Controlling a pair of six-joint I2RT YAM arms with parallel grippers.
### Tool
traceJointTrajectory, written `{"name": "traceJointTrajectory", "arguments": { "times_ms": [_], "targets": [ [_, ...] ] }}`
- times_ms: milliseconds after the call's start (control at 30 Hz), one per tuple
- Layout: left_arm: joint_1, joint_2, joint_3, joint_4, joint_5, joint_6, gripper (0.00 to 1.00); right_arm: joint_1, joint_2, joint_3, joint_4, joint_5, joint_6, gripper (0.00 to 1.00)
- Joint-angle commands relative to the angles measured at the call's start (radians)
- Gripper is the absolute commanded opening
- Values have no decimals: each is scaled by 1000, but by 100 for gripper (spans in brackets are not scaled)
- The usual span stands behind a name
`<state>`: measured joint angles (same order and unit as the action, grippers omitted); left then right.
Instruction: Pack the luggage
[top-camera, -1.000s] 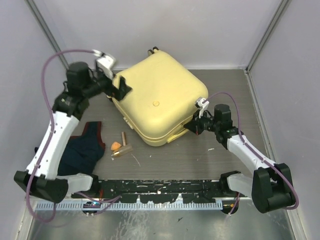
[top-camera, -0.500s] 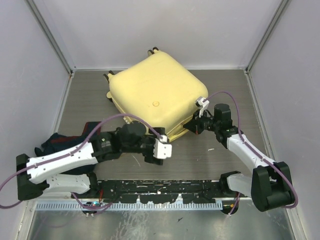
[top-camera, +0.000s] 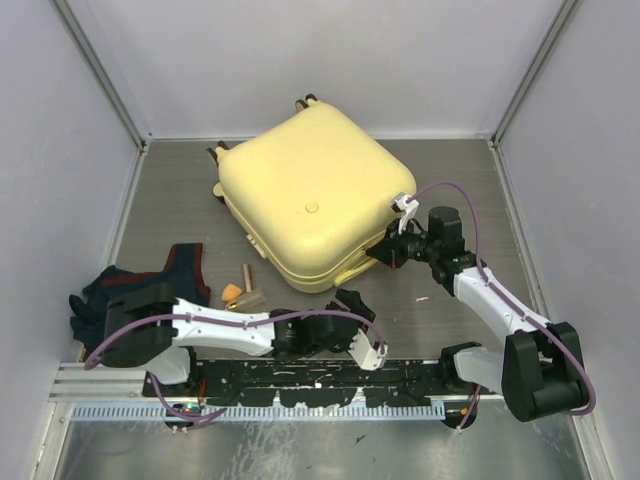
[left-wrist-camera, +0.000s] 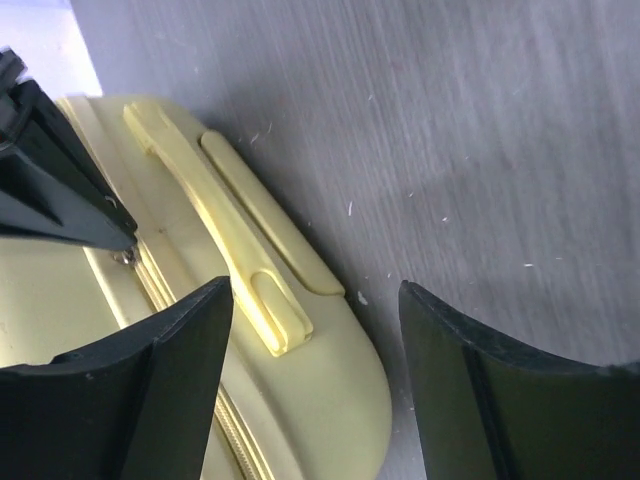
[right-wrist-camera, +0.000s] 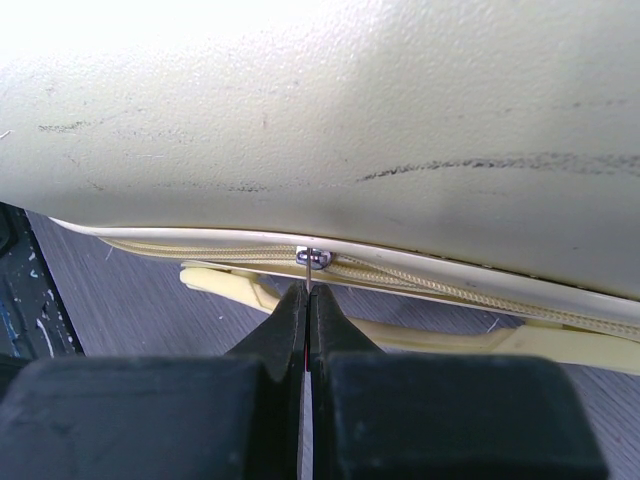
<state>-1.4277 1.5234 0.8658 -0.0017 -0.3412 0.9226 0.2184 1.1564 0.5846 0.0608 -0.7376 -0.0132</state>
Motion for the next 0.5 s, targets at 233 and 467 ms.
{"name": "traceJointTrajectory", "arguments": {
  "times_ms": [233,467],
  "targets": [
    [14,241,-31,588,-303,272,67,12,-28,37,75,6,1,0],
    [84,321,-10,640,-314,320,67,11,-28,31,93,18,7,1]
  ]
}}
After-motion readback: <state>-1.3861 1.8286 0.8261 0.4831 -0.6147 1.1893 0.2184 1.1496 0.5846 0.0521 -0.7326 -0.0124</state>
